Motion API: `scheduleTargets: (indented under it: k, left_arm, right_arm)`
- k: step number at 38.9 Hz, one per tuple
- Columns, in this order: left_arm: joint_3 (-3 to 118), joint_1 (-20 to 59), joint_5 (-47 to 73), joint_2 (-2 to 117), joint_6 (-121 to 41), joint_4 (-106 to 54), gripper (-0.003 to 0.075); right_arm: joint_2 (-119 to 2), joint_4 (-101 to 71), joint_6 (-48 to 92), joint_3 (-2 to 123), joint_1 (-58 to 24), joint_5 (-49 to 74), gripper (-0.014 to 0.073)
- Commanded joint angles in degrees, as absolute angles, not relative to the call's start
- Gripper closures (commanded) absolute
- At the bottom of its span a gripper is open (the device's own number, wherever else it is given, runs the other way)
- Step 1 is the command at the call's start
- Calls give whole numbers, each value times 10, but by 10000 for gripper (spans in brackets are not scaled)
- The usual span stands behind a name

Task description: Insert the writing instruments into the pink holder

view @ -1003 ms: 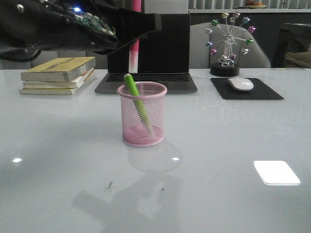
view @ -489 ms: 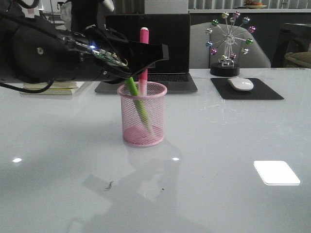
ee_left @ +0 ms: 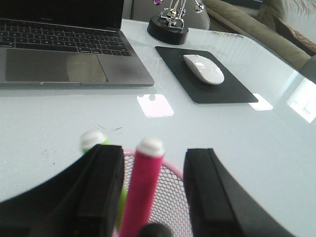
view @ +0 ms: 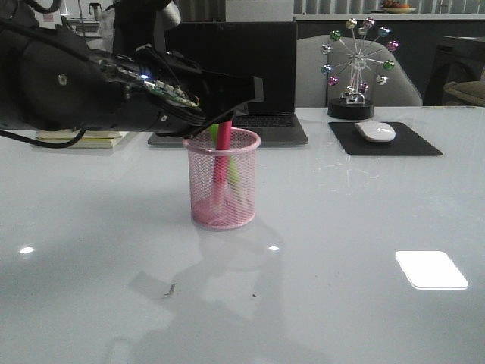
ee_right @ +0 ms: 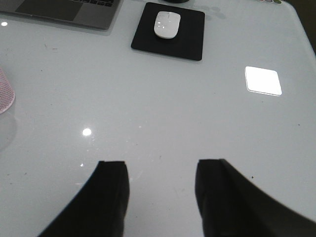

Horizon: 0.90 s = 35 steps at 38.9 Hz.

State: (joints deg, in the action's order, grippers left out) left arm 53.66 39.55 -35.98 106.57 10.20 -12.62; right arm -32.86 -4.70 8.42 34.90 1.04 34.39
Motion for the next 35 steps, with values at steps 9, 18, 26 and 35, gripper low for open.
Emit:
scheduleTargets:
  k: [9, 18, 26, 35]
  left_arm:
    - [548, 374, -413, 981, 69, -110, 314]
    - [548, 322, -354, 886, -31, -92, 318]
    - [548, 260, -237, 791, -79, -92, 318]
    - [548, 174, -120, 683, -100, -92, 318]
  right_arm:
    - [-327, -46, 86, 365, 14, 303, 158]
    - [-327, -46, 86, 365, 14, 303, 158]
    - [-327, -46, 86, 365, 14, 303, 158]
    - [-327, -46, 86, 365, 14, 303, 158]
